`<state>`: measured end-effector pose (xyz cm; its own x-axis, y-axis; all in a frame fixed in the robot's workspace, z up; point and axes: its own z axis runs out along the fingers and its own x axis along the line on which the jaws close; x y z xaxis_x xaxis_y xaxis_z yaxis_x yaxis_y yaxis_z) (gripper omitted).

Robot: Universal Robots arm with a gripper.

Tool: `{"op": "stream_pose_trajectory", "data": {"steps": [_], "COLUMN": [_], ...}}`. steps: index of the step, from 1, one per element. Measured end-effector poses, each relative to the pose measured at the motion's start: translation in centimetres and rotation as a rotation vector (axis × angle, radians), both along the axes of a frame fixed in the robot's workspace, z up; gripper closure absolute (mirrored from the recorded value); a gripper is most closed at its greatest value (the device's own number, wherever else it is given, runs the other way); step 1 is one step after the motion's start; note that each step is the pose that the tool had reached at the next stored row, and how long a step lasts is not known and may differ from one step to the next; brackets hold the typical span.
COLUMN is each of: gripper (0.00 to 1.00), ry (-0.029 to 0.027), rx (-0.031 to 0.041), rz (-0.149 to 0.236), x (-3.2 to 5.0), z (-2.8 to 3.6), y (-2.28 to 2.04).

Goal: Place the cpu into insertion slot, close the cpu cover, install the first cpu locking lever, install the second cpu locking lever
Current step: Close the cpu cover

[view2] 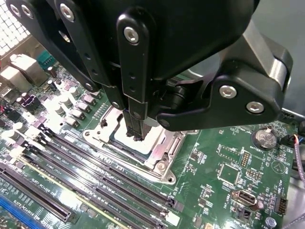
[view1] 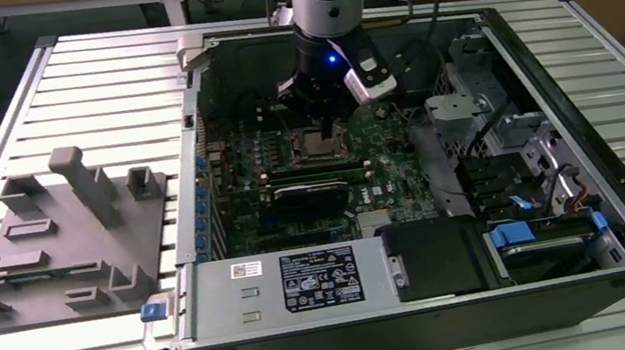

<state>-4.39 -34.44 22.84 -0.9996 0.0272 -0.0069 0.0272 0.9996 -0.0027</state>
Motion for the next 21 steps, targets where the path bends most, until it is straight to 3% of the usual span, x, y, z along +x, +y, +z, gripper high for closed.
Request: {"op": "stream_pose_trajectory", "data": {"steps": [11,21], "gripper": [0.89,0.89], "ry": [-0.0001,-0.0003], "rx": [0.0000,0.0000], "rz": [0.000,0.000], "x": [-0.14,-1.24], "z": [-0.01,-0.03], "y": [0.00,0.00]}}
